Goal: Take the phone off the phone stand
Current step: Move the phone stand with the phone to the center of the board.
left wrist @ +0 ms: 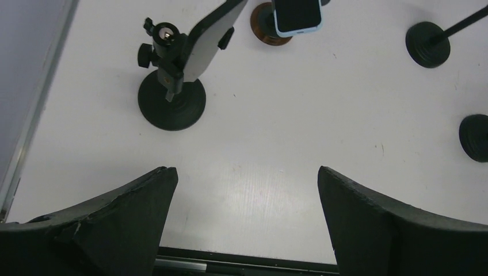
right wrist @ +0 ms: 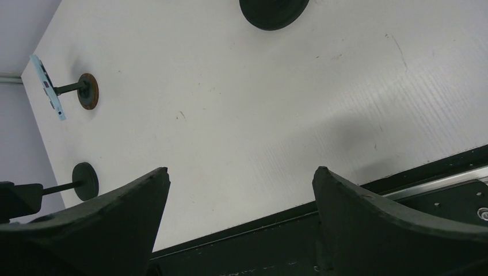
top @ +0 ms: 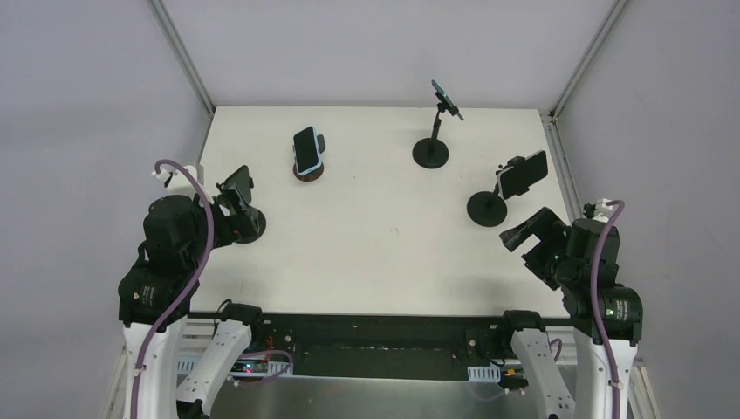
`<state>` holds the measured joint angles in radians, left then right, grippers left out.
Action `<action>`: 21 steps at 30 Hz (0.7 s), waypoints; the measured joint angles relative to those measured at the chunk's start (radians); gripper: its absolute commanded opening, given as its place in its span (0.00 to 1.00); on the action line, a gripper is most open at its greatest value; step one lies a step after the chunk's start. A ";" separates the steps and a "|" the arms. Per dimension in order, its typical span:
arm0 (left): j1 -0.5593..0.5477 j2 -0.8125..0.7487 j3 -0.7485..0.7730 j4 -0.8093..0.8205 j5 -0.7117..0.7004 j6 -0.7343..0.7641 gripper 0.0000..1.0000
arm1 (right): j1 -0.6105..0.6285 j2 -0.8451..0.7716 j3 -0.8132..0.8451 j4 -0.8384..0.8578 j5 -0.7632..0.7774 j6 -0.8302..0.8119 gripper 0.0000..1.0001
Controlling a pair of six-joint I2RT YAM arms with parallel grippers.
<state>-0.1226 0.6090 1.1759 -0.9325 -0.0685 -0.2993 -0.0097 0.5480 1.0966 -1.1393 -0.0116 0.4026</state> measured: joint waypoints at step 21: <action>0.000 0.049 0.080 -0.076 -0.273 0.038 1.00 | 0.065 0.015 -0.119 0.180 -0.213 0.068 0.99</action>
<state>-0.1223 0.6579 1.2556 -1.0084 -0.3412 -0.2615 0.0555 0.5629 0.9775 -0.9592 -0.2249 0.4706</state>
